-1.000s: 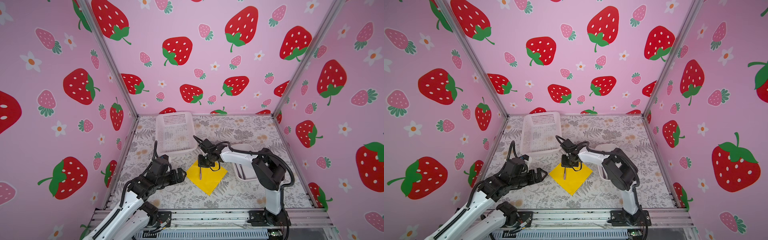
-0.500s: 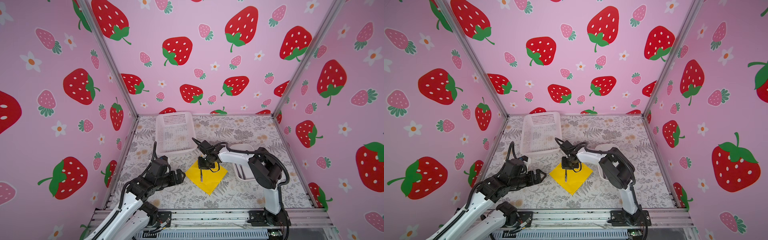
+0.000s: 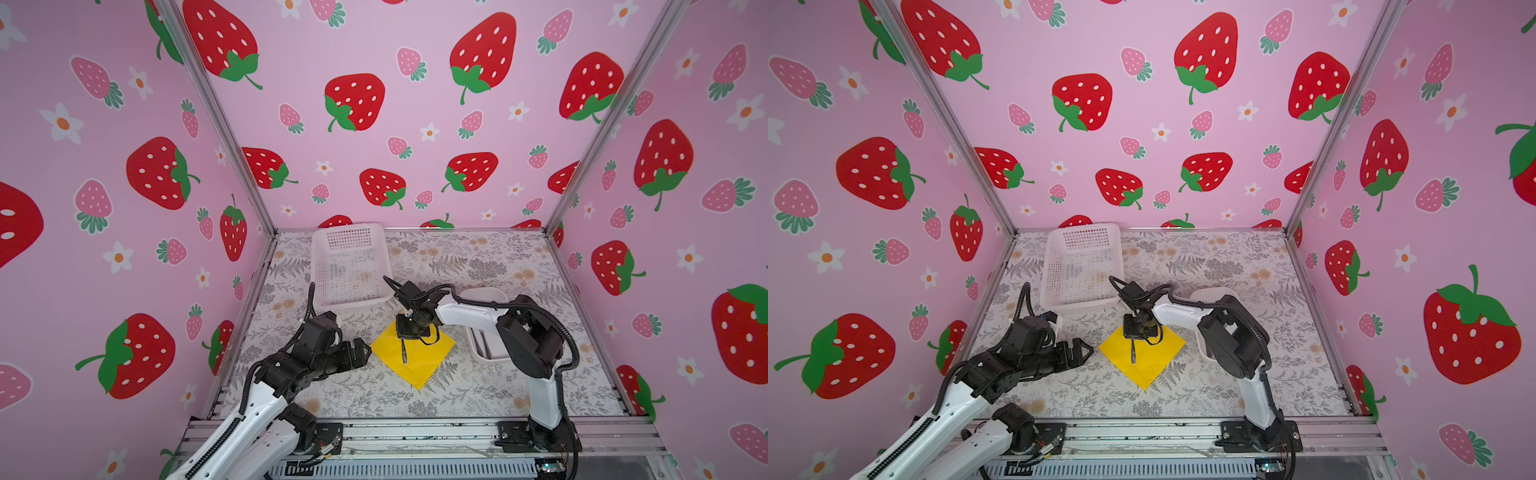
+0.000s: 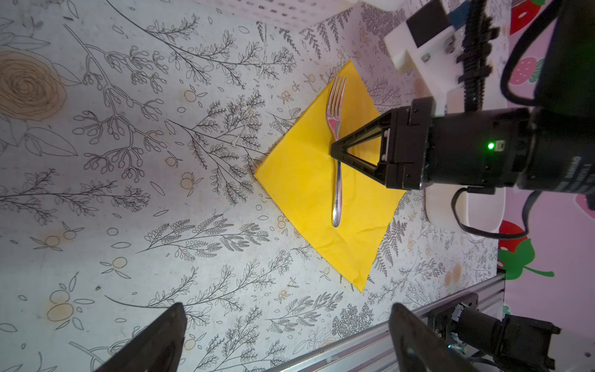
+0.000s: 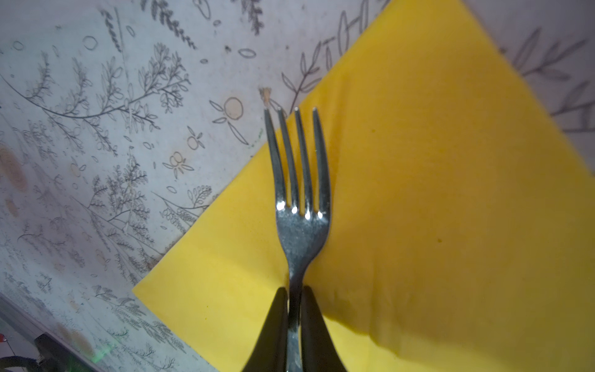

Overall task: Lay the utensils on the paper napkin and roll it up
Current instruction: 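Carry the fork with the right gripper and lower it onto the napkin, then open the right gripper over the tray spoon while the left gripper moves above the napkin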

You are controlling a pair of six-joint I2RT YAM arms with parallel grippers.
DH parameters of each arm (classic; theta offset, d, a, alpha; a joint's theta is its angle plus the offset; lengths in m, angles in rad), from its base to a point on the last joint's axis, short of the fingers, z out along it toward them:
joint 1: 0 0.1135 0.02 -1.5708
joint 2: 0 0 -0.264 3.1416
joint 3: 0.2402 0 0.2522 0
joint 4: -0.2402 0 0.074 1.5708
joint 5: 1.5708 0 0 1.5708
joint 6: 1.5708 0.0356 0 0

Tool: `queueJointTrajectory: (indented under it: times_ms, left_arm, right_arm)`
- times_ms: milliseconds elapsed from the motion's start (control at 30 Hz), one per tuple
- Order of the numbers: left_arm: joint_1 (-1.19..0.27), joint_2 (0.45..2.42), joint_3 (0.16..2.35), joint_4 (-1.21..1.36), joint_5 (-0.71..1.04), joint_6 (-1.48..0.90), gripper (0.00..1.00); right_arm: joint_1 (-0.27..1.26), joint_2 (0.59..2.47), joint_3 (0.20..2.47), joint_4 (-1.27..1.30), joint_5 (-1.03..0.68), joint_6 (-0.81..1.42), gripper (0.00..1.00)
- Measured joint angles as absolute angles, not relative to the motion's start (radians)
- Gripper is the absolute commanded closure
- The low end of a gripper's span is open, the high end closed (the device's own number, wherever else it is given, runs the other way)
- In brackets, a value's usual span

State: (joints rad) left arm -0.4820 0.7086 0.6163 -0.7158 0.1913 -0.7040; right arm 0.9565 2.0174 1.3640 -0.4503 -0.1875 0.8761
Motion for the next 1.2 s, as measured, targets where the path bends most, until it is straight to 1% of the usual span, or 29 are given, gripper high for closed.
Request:
queueJointTrajectory:
  times_ms: [300,433,467,533,633,733,867,1000,1133,1200]
  left_arm:
    - [-0.481,0.708,0.62,-0.716,0.196,-0.705,0.01]
    - [-0.481,0.708,0.621,-0.716,0.196,-0.707,0.01]
    - [-0.481,0.707,0.621,-0.716,0.197,-0.707,0.01]
    - [-0.481,0.707,0.622,-0.716,0.202,-0.708,0.01]
    - [-0.481,0.708,0.624,-0.717,0.21,-0.707,0.01]
    - [-0.481,0.712,0.636,-0.717,0.23,-0.706,0.01]
    - [-0.481,0.726,0.642,-0.706,0.27,-0.704,0.0]
    - [-0.489,0.766,0.642,-0.657,0.323,-0.712,0.0]
    - [-0.557,0.847,0.658,-0.599,0.33,-0.73,0.01]
    - [-0.611,0.905,0.686,-0.583,0.319,-0.735,0.01]
  right_arm:
    - [0.958,2.015,1.359,-0.45,-0.187,0.873,0.88]
    - [0.96,2.004,1.347,-0.45,-0.185,0.875,0.86]
    - [0.96,1.997,1.339,-0.45,-0.183,0.875,0.84]
    - [0.96,1.982,1.327,-0.452,-0.18,0.875,0.75]
    - [0.957,1.968,1.324,-0.454,-0.186,0.849,0.65]
    - [0.947,1.936,1.316,-0.449,-0.193,0.817,0.63]
    - [0.926,1.809,1.274,-0.451,-0.16,0.789,0.66]
    - [0.84,1.593,1.181,-0.442,-0.065,0.778,0.67]
    - [0.649,1.383,1.023,-0.42,-0.015,0.759,0.68]
    - [0.551,1.326,0.952,-0.424,-0.014,0.738,0.69]
